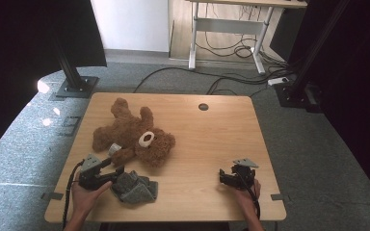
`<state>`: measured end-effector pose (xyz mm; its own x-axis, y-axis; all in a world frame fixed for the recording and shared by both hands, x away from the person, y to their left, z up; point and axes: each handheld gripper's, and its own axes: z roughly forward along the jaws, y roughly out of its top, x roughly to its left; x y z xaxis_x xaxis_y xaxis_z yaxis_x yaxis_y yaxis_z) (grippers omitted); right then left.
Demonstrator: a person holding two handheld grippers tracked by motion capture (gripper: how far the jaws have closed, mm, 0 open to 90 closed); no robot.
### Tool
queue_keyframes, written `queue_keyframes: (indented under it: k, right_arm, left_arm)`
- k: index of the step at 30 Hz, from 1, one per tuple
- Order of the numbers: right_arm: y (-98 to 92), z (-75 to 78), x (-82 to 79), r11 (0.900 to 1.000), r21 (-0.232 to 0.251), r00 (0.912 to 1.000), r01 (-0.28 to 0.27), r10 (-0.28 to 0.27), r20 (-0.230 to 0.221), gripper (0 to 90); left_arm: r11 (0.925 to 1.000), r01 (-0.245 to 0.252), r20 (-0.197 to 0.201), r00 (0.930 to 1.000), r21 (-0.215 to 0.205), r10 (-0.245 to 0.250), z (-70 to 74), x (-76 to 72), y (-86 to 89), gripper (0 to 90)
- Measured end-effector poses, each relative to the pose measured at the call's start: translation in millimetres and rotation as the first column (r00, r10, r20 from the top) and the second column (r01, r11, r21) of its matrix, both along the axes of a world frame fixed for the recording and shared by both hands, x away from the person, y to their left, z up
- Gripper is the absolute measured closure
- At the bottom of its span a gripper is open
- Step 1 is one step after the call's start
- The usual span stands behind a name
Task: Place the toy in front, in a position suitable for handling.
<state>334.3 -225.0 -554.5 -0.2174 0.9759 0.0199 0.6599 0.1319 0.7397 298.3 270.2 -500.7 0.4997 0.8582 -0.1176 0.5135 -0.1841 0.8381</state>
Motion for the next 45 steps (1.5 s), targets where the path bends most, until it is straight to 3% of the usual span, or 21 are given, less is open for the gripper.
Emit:
queue_keyframes:
  k: [9,13,16,19,20,22,24,25,30,36,37,38,39,44,45]
  right_arm:
    - [-2.5,1.4,-0.2,0.999,0.042,0.9999,-0.009,0.009,0.009,14.7]
    - [0.1,6.3,-0.7,0.996,0.086,0.9987,-0.039,0.036,0.036,16.5]
    - [10.7,12.5,4.2,0.988,0.104,0.9925,-0.110,0.104,0.065,18.5]
    - [19.3,15.4,7.0,0.984,0.098,0.9878,-0.146,0.139,0.070,19.0]
    - [29.2,19.6,10.8,0.979,0.094,0.9814,-0.181,0.174,0.081,19.5]
    - [34.8,22.4,13.0,0.976,0.096,0.9779,-0.198,0.189,0.089,19.6]
    - [48.8,29.7,19.0,0.963,0.113,0.9665,-0.245,0.233,0.108,19.6]
    - [61.2,35.8,24.4,0.951,0.120,0.9549,-0.286,0.272,0.119,19.6]
    - [98.4,50.5,44.0,0.914,0.123,0.9181,-0.386,0.368,0.148,20.3]
    - [136.9,63.8,60.8,0.873,0.141,0.8801,-0.466,0.442,0.173,19.1]
    - [136.9,63.8,60.8,0.873,0.141,0.8801,-0.466,0.442,0.173,19.1]
    - [141.9,65.4,62.5,0.863,0.147,0.8712,-0.483,0.457,0.179,18.7]
    - [151.0,67.5,66.2,0.847,0.158,0.8580,-0.507,0.480,0.183,17.7]
    - [170.9,69.3,76.4,0.818,0.174,0.8343,-0.548,0.518,0.188,14.6]
    - [173.7,69.3,77.8,0.817,0.173,0.8325,-0.550,0.521,0.188,13.6]
  left_arm:
    - [0.9999,0.010,-0.005,0.9999,0.005,-0.010,-0.5,-1.0,-3.7,32.3]
    - [1.0000,0.008,-0.009,0.9999,0.003,-0.008,-0.3,-0.1,-4.2,32.2]
    - [1.0000,0.001,-0.012,0.9999,-0.004,-0.001,0.9,0.6,-2.8,31.9]
    - [1.0000,-0.002,-0.014,0.9999,-0.007,0.002,1.1,1.0,-2.3,31.9]
    - [1.0000,-0.004,-0.016,0.9999,-0.009,0.003,1.0,1.7,-2.3,31.9]
    - [1.0000,-0.003,-0.017,0.9998,-0.010,0.003,0.8,2.2,-2.5,31.9]
    - [1.0000,-0.001,-0.019,0.9998,-0.009,0.001,0.4,3.1,-3.4,31.9]
    - [1.0000,-0.001,-0.020,0.9998,-0.007,0.001,0.2,3.3,-4.0,32.0]
    - [1.0000,0.000,-0.021,0.9998,-0.006,0.000,-0.1,3.7,-4.2,32.0]
    - [1.0000,-0.002,-0.023,0.9997,-0.002,0.002,-0.9,4.5,-3.6,32.1]
    - [1.0000,-0.002,-0.023,0.9997,-0.002,0.002,-0.9,4.5,-3.6,32.1]
    - [1.0000,-0.003,-0.024,0.9997,-0.003,0.003,-1.1,4.7,-3.5,32.1]
    - [1.0000,-0.004,-0.025,0.9997,-0.003,0.004,-1.4,4.8,-3.5,32.2]
    - [1.0000,-0.003,-0.025,0.9997,-0.002,0.003,-1.3,4.4,-3.8,32.2]
    - [1.0000,-0.003,-0.025,0.9997,-0.002,0.003,-1.3,4.4,-3.8,32.2]
